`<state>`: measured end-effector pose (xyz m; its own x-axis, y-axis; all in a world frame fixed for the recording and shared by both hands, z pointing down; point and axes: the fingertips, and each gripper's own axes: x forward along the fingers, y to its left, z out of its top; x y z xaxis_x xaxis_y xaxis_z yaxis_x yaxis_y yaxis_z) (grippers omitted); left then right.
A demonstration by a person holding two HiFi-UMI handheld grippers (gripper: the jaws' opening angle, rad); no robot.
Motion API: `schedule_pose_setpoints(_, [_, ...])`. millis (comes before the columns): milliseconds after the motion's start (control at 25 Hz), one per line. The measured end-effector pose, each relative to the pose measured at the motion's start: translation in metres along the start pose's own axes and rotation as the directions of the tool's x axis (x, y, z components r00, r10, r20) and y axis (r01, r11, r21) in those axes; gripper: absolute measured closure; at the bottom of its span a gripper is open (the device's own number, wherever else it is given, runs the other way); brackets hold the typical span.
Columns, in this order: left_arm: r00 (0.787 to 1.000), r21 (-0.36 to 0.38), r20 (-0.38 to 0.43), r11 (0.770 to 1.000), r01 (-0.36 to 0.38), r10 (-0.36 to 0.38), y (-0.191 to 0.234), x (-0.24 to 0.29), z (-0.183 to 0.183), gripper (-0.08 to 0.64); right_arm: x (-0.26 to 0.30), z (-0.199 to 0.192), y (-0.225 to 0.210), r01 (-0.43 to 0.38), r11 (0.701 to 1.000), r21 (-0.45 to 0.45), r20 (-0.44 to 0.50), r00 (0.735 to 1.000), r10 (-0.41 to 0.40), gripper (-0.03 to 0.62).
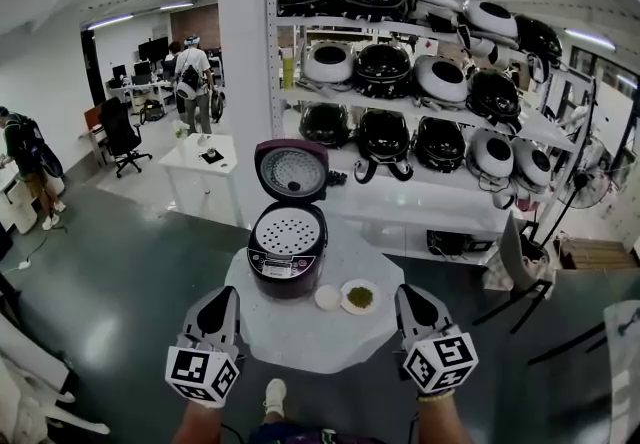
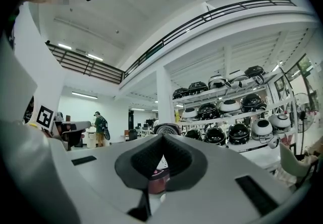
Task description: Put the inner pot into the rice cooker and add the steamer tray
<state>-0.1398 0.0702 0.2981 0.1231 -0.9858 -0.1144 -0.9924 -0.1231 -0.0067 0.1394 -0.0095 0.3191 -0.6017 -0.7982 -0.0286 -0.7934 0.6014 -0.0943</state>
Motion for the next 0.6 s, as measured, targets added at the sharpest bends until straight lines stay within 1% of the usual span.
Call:
schedule_pose_setpoints(200, [1.0,-0.015,0.012,1.0,-0.004,0.005,0.0003,-0.0002,0.0055,0.538,-0.0009,0.0062,-0.0018,0.015,1.0,-0.019,0.013,1.0,-0.014,0.588])
schedule_pose_setpoints(320, [1.0,-0.013,0.01,1.0,-0.005,0.005,-0.0008,-0.0005,0.0087,0.538,-0.0007,0.0053,-0.004,0.022,1.0,-0.006,0.01,1.0,-0.022,0.589])
schedule_pose_setpoints(600, [1.0,-0.009,0.002,1.0,0.002,-0.002,0.0015,0.0013,0.0016,0.538,0.0047,0.0016,-0.003,0.011,1.0,-0.007,-0.01,1.0,-0.011,0.588])
